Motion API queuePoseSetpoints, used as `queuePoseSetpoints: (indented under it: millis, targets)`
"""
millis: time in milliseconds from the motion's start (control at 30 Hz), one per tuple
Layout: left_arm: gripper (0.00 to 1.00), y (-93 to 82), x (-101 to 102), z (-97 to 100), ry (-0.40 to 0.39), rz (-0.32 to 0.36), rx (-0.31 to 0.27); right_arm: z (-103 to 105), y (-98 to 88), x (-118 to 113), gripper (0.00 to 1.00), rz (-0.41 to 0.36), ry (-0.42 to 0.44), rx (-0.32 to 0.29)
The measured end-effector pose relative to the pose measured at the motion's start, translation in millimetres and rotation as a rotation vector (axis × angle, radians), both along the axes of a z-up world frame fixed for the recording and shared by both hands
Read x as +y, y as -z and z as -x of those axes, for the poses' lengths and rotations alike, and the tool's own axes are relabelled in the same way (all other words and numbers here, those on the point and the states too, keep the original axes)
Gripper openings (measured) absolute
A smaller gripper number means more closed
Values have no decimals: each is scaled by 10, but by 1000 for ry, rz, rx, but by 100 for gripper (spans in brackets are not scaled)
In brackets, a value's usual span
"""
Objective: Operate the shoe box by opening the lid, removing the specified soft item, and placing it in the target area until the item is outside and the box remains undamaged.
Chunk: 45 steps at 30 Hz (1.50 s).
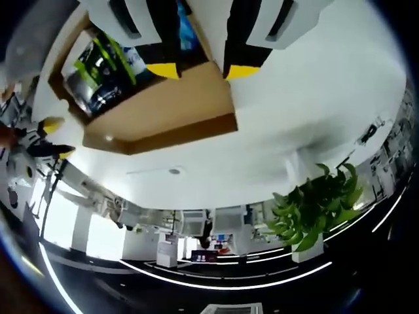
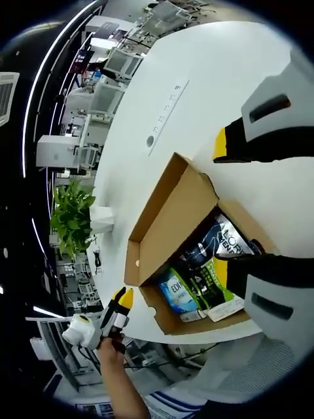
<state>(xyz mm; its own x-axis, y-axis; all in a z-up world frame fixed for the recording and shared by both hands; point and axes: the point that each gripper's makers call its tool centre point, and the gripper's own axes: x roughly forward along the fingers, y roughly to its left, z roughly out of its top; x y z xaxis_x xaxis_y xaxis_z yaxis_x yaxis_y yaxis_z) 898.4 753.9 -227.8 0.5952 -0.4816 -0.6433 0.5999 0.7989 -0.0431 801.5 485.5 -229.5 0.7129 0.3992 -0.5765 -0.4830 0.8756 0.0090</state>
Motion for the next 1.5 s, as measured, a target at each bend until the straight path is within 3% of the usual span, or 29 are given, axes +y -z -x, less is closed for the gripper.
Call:
queuePoseSetpoints:
  millis: [367, 933, 1500]
  targets:
    - [31, -66, -155, 396, 47, 17, 19, 190, -82, 40, 62, -13, -38, -21]
    - [34, 255, -453, 907, 151, 48, 145, 393, -145, 112, 75, 9, -109, -53]
    - [34, 556, -686, 1209, 188, 92, 312, 550, -151, 118, 81, 5, -128, -66]
